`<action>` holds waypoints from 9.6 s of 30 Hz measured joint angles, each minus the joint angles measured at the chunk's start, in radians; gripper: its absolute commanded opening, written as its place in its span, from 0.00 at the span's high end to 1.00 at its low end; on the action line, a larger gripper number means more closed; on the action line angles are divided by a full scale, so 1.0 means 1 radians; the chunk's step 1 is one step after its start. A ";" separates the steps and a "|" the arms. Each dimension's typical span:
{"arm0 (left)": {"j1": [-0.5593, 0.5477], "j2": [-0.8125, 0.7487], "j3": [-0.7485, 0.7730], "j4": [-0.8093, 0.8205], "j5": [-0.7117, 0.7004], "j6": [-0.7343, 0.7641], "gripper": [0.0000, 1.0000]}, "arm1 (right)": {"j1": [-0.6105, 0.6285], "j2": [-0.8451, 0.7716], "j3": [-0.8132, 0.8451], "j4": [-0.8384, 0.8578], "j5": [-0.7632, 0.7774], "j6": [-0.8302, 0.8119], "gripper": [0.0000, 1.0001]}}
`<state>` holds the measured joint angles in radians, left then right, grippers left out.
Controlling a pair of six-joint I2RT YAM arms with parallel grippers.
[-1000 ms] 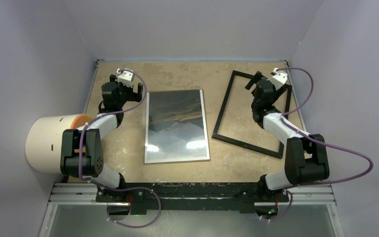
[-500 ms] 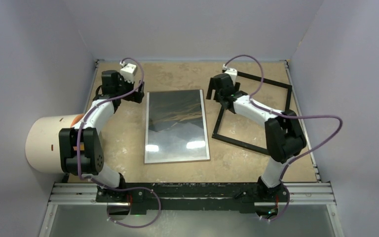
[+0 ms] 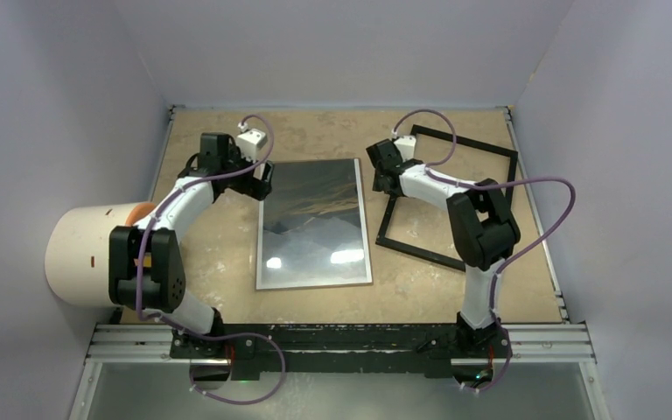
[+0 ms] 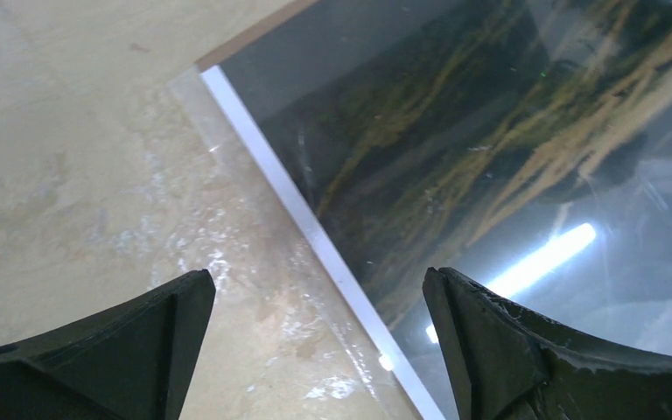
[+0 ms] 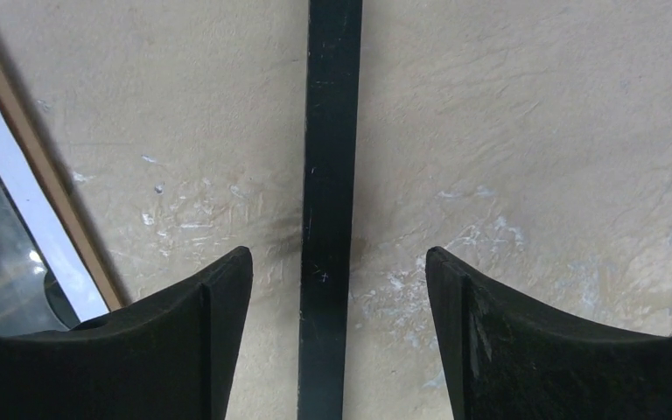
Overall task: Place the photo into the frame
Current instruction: Turn over the photo frame at the center of the board, then move the photo frame to the center of the board.
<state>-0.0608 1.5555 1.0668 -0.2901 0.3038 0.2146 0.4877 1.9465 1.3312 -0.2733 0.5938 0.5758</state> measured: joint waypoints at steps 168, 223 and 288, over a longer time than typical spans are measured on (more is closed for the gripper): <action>-0.322 0.200 -0.037 0.098 -0.513 0.154 0.00 | -0.306 -0.548 -0.557 0.152 -0.875 0.257 0.29; -0.037 0.146 0.079 -0.231 -0.265 0.135 0.00 | 0.273 0.140 0.315 -0.199 -0.224 0.077 0.47; -0.164 0.076 -0.117 -0.093 -0.340 0.204 0.00 | 0.126 -0.015 -0.040 0.029 -0.286 -0.052 0.98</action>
<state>-0.2249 1.6318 0.9501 -0.3836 -0.0360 0.4187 0.6132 1.9312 1.2911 -0.2440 0.3073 0.5236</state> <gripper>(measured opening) 0.996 0.161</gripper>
